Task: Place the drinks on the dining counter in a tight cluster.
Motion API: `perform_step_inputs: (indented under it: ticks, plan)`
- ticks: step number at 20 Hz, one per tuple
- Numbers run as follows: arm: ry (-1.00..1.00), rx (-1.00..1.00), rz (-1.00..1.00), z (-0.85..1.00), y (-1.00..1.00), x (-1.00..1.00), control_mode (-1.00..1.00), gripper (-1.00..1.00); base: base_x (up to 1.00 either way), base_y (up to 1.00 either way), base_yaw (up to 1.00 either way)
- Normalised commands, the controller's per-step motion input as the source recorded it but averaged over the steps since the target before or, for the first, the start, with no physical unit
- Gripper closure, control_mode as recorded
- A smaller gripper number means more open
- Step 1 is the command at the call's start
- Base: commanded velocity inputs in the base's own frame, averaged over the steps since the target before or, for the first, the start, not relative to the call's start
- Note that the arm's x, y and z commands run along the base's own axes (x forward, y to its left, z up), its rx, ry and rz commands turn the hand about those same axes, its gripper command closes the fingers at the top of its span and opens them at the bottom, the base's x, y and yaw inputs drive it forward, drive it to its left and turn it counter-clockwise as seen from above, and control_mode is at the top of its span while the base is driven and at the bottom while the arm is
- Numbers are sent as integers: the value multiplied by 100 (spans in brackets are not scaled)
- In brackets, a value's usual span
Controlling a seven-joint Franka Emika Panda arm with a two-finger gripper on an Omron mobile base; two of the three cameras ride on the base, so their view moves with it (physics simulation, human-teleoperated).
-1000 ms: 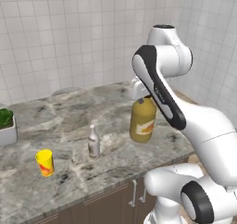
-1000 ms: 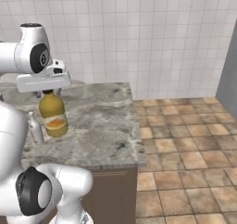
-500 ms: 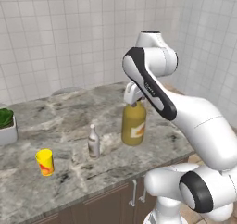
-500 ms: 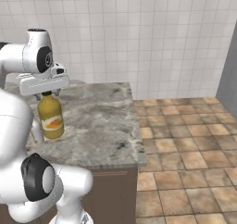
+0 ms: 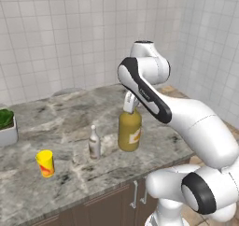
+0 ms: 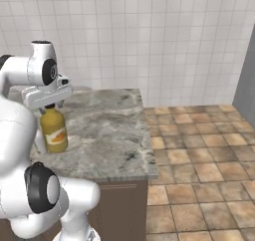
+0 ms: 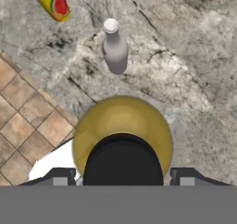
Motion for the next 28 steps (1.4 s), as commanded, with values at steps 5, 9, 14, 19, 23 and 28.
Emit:
perform_step_inputs:
  ticks: [5, 9, 14, 19, 23, 28]
  plan:
    - [0, 0, 1, -9, 0, 54, -100, 100, 0, 0, 0]
    - [0, 0, 0, -14, 7, 52, -100, 100, 0, 0, 0]
    - [0, 0, 0, -8, 19, 16, -100, 100, 0, 0, 0]
    - [0, 0, 1, -2, 20, 0, -100, 100, 0, 0, 0]
    - [0, 0, 0, -1, 5, 0, -100, 100, 0, 0, 0]
    - [0, 0, 0, -13, 13, 8, -100, 100, 0, 0, 0]
